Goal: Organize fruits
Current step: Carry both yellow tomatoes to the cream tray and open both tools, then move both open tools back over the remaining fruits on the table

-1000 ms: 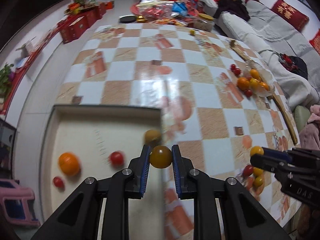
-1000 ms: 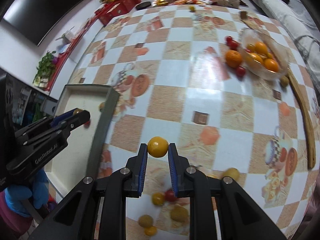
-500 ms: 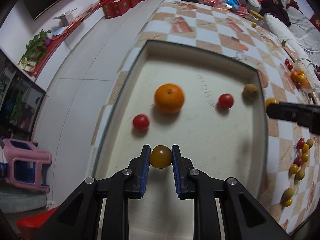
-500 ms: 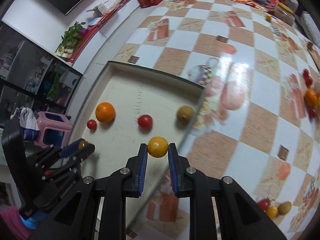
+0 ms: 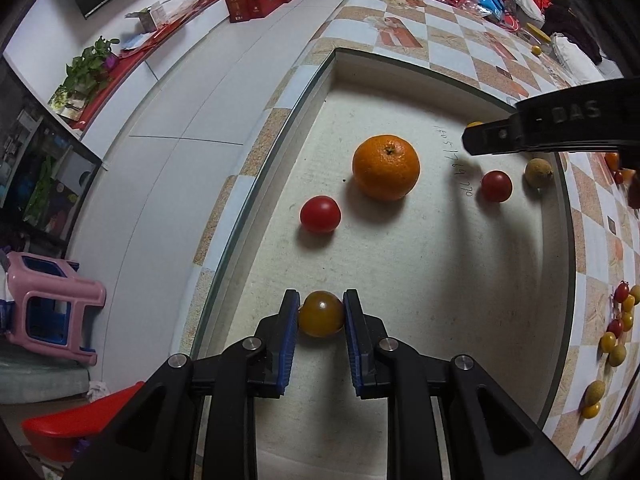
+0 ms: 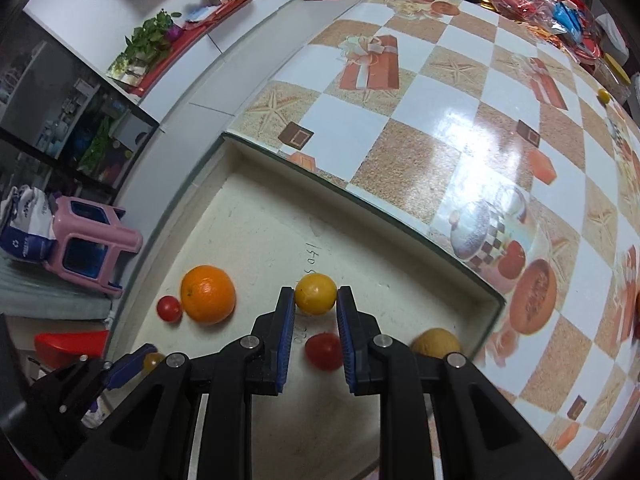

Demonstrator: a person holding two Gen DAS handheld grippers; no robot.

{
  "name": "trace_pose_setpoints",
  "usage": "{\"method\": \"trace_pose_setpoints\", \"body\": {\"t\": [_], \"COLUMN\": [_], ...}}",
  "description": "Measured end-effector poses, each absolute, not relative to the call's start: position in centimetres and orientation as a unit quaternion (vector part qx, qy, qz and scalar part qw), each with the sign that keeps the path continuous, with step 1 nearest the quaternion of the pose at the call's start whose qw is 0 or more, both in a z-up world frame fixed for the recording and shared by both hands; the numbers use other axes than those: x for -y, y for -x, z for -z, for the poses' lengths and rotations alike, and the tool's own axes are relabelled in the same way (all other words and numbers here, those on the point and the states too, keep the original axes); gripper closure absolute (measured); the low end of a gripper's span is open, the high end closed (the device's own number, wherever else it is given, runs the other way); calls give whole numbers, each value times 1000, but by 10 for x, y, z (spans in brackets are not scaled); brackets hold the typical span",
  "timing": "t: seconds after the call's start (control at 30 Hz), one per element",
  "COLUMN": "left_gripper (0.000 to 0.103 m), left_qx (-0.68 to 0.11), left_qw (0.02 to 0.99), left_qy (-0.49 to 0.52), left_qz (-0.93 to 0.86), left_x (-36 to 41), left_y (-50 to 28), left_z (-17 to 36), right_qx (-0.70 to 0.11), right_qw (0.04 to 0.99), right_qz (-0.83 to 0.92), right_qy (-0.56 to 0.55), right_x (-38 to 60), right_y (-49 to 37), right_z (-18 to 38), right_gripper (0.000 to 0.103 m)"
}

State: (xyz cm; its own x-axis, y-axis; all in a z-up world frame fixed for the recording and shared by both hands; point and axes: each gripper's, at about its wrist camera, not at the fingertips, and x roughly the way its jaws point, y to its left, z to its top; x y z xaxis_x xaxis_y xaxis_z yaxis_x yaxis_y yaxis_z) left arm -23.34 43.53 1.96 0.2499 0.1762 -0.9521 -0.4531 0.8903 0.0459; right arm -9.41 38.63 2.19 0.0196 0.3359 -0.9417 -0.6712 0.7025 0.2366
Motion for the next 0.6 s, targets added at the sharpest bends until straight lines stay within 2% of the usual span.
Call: {"method": "trace_pose_setpoints", "body": {"t": [0.13,0.17,0.2,0.23,0.27,0.3,0.4,0.47,0.6], "left_gripper": [78,68,43,30,25,25,25,25,25], "left_qx": [-583,-586,-586,-584,-577,-574,-584,-589,-592], "left_qw": [778,775,774,775,779,782,778,775,777], "left_qy": [116,115,114,114,115,115,101,100,89], "left_qz": [-205,-208,-211,-215,-216,-213,-210,-206,-195], "left_x": [-434,-434,-435,-436,-436,-436,-432,-430,-421], "left_y": [232,231,232,233,234,235,233,232,230], "left_z": [-20,-19,-20,-21,-23,-24,-23,-23,-29], "right_qx": [-611,-608,-608,-608,-608,-606,-598,-595,-587], "right_qw": [691,692,690,687,686,689,698,704,723], "right_qz": [-354,-356,-361,-365,-367,-362,-366,-366,-353], "right_qy": [156,157,157,155,156,163,146,128,92], "right_x": [-393,-395,-396,-397,-398,-398,-395,-387,-362], "right_y": [93,94,94,94,95,94,93,91,87], "right_z": [-10,-11,-11,-11,-12,-12,-21,-29,-47], "right_gripper": [79,76,68,63,46,32,30,22,20]}}
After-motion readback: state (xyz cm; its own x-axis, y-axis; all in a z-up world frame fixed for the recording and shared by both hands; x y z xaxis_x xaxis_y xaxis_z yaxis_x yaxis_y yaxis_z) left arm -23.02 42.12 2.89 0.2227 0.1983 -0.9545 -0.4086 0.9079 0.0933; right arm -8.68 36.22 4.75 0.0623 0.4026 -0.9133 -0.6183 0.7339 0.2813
